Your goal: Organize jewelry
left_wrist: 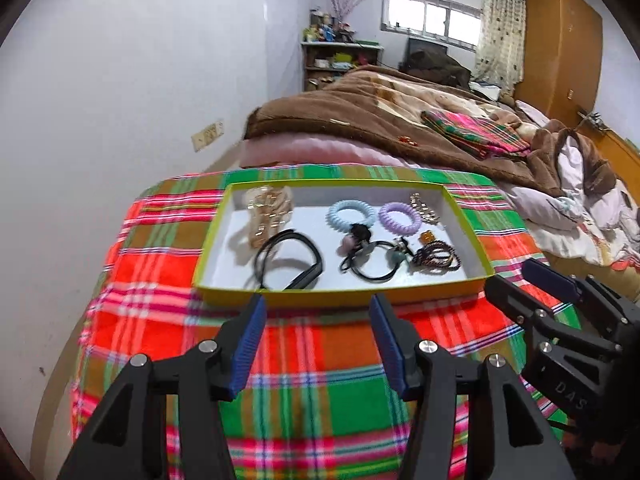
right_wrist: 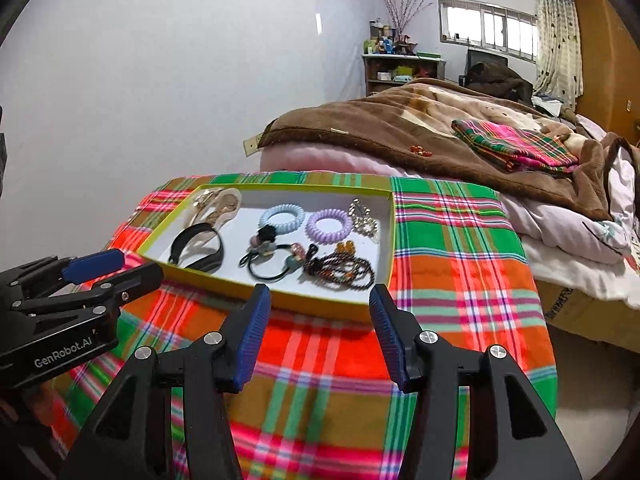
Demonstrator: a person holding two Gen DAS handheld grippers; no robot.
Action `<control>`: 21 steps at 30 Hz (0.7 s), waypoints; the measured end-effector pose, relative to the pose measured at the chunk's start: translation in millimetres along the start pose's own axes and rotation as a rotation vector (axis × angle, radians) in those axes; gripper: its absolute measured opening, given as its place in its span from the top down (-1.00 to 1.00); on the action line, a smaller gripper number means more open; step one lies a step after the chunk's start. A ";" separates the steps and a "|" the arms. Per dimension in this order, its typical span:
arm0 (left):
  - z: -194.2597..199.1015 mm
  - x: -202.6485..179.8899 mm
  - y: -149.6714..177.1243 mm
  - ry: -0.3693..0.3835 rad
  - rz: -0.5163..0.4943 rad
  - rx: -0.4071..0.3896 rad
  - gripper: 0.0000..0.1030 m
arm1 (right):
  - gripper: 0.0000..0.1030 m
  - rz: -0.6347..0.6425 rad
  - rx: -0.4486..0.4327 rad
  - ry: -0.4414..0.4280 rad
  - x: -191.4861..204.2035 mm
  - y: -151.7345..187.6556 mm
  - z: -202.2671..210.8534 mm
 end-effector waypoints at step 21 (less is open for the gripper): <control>21.6 13.6 32.5 -0.058 0.070 -0.007 -0.08 | -0.01 -0.016 -0.005 0.012 22.6 20.2 11.8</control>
Point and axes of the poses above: each gripper's, at about its wrist camera, not at the fingertips, and z roughly against the way its jaws point, x to its left, y to its underside, the point moved 2 cm from there along -z, roughly the way its jaws point, and after that the axes turned 12 degrees about -y, right-handed, at the moved point
